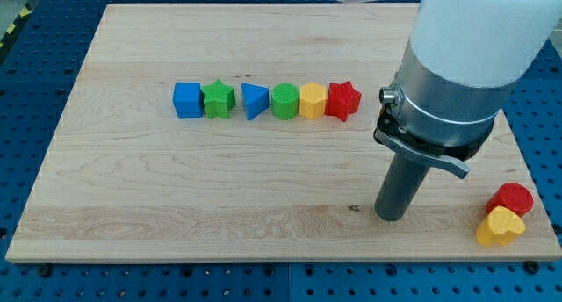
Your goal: Move your arm closer to the red star
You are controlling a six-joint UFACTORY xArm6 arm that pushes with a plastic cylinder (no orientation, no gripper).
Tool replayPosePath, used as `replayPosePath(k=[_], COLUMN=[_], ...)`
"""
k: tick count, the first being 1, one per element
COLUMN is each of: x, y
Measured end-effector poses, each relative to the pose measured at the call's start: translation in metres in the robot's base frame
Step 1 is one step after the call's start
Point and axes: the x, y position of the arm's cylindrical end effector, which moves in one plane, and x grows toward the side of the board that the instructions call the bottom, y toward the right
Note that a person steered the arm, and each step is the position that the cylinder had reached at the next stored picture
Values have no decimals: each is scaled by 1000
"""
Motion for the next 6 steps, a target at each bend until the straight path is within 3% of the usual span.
replayPosePath(k=[2, 6], x=[-19, -138], y=[-27, -25])
